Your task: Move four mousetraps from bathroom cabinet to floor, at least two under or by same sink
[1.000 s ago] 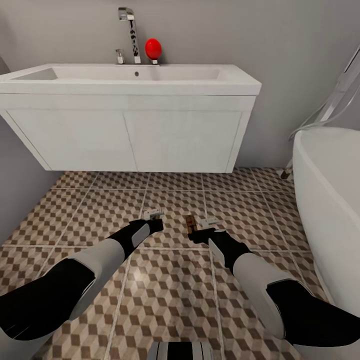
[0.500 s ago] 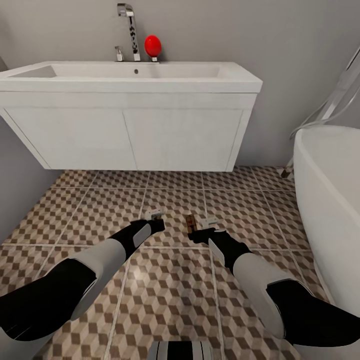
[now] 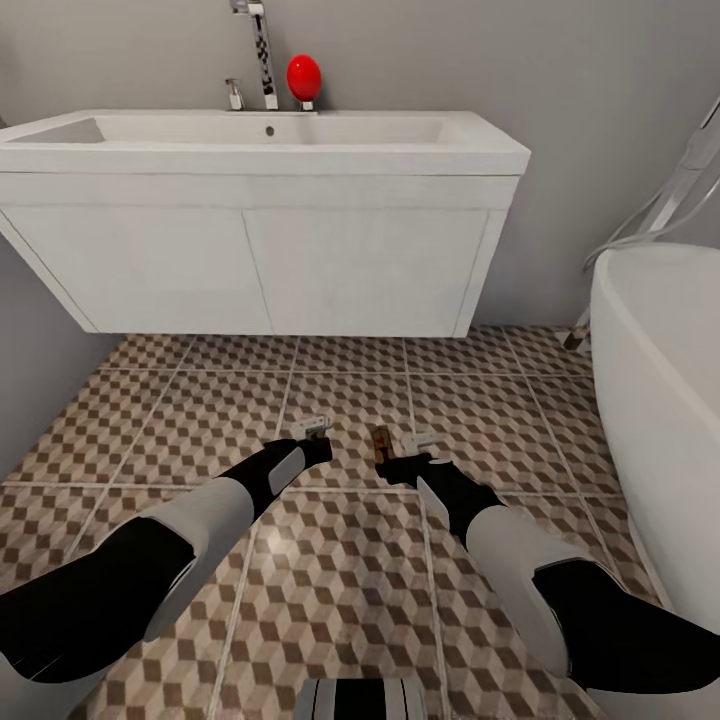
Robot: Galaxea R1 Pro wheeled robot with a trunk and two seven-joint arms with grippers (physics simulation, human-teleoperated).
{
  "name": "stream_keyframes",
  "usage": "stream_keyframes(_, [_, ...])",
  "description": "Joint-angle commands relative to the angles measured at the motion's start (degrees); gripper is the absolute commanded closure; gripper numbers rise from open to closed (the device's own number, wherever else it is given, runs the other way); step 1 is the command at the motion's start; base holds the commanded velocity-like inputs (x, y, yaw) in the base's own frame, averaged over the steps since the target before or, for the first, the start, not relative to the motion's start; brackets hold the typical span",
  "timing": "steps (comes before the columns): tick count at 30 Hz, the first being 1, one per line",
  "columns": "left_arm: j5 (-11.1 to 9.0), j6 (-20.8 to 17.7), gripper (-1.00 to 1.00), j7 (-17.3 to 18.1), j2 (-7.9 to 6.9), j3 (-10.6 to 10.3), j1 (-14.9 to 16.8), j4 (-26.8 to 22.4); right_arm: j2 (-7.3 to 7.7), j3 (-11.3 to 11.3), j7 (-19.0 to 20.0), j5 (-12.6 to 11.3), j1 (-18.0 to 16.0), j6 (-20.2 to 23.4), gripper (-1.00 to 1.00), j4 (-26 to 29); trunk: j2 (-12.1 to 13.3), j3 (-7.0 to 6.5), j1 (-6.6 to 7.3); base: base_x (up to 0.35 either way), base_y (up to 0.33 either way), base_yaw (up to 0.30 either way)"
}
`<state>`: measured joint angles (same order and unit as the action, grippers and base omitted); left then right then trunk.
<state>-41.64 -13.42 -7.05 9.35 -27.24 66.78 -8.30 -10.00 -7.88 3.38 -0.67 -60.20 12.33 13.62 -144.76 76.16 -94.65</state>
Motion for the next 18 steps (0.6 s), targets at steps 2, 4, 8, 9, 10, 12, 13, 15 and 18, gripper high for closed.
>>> stream_keyframes(2, [-0.5, -0.2, 1.00, -0.2, 0.06, -0.4, 0.0, -0.1, 0.00, -0.1, 0.0, -0.2, 0.0, -0.1, 1.00, 0.1, 0.0, 0.06, 0.01, 0.000, 0.000, 0.000])
stream_keyframes(4, [-0.5, -0.2, 1.00, -0.2, 0.10, -0.4, 0.0, -0.1, 0.00, -0.1, 0.0, -0.2, 0.0, -0.3, 1.00, 0.1, 0.0, 0.07, 0.01, 0.000, 0.000, 0.000])
stream_keyframes(8, [-0.5, -0.2, 1.00, -0.2, 0.13, -0.4, 0.0, -0.1, 0.00, -0.1, 0.0, -0.2, 0.0, -0.5, 1.00, 0.1, 0.0, 0.08, 0.01, 0.000, 0.000, 0.000])
stream_keyframes(9, [-0.5, -0.2, 1.00, -0.2, 0.13, -0.4, 0.0, -0.1, 0.00, -0.1, 0.0, -0.2, 0.0, -0.6, 1.00, 0.1, 0.0, 0.30, -0.01, 0.000, 0.000, 0.000])
stream_keyframes(10, [-0.5, -0.2, 1.00, -0.2, 0.14, -0.4, 0.0, -0.1, 0.00, -0.1, 0.0, -0.2, 0.0, -0.6, 1.00, 0.1, 0.0, 0.52, -0.04, 0.000, 0.000, 0.000])
stream_keyframes(12, [-0.5, -0.2, 1.00, -0.2, 0.14, -0.4, 0.0, -0.1, 0.00, -0.1, 0.0, -0.2, 0.0, -0.6, 1.00, 0.1, -0.1, 0.96, -0.09, 0.000, 0.000, 0.000])
stream_keyframes(13, [-0.5, -0.2, 1.00, -0.2, 0.14, -0.4, 0.0, -0.1, 0.00, -0.1, 0.0, -0.2, 0.0, -0.6, 1.00, 0.1, -0.1, 1.19, -0.12, 0.000, 0.000, 0.000])
stream_keyframes(15, [-0.5, -0.2, 1.00, -0.2, 0.14, -0.4, 0.0, -0.1, 0.00, -0.1, 0.0, -0.2, 0.0, -0.6, 1.00, 0.1, -0.1, 1.63, -0.17, 0.000, 0.000, 0.000])
stream_keyframes(18, [-0.4, -0.2, 1.00, -0.2, 0.14, -0.4, 0.0, -0.1, 0.00, -0.1, 0.0, -0.2, 0.0, -0.6, 1.00, 0.1, -0.1, 2.29, -0.25, 0.000, 0.000, 0.000])
